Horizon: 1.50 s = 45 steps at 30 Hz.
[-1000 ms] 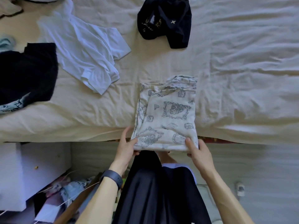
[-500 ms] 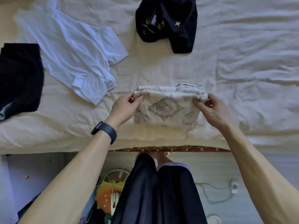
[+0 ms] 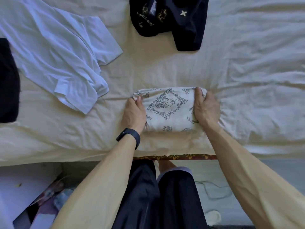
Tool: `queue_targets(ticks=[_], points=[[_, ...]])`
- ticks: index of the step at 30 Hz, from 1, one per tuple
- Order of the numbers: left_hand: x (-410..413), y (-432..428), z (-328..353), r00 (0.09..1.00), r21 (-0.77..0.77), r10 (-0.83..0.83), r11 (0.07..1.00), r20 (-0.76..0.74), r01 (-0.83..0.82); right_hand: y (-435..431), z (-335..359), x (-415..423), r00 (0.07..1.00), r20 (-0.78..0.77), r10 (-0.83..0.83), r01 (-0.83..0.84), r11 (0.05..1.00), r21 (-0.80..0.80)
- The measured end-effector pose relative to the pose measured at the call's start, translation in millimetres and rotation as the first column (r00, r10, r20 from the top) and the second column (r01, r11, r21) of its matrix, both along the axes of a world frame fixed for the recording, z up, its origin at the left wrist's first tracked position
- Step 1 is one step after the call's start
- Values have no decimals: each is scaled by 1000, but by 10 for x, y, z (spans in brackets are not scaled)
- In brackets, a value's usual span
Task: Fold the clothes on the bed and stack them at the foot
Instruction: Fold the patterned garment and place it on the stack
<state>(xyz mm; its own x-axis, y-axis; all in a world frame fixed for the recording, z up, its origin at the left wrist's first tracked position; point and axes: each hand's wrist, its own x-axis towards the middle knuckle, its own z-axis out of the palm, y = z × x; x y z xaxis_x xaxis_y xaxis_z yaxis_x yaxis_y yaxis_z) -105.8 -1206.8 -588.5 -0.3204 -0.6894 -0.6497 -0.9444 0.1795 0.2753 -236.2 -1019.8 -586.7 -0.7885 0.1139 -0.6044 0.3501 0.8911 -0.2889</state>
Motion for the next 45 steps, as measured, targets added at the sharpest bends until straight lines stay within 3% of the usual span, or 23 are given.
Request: queue_targets(ticks=[6, 9, 12, 16, 19, 21, 26, 31, 38, 45], points=[[163, 15, 168, 991, -23, 87, 996, -105, -90, 14, 197, 59, 992, -19, -121, 118, 988, -104], [299, 4, 229, 967, 175, 192, 971, -170, -162, 171, 348, 93, 951, 185, -247, 283, 938, -203], [307, -107, 213, 914, 407, 381, 863, -138, -298, 297, 436, 56, 867, 418, -272, 409, 867, -284], [250, -241, 106, 824, 685, 559, 638, -97, -352, 376, 438, -33, 828, 523, -203, 452, 793, -408], [233, -298, 78, 811, 754, 571, 587, -126, -296, 421, 391, -66, 796, 578, -178, 494, 742, -453], [221, -324, 63, 795, 768, 587, 576, -149, -281, 438, 340, -61, 813, 557, -169, 472, 750, -463], [109, -347, 165, 798, 721, 556, 649, -234, -241, 471, 346, -6, 844, 499, -197, 474, 711, -520], [-130, -223, 641, 803, 689, 489, 711, -342, -139, 704, 755, 47, 889, 387, -246, 446, 662, -603], [-614, 446, 2064, 760, 624, 307, 765, -573, 162, 1528, 2147, 81, 921, 163, -355, 347, 551, -759], [-1021, 1585, 3961, 577, 461, 124, 744, -807, 484, 2701, 3865, 303, 830, -113, -547, 185, 460, -868]])
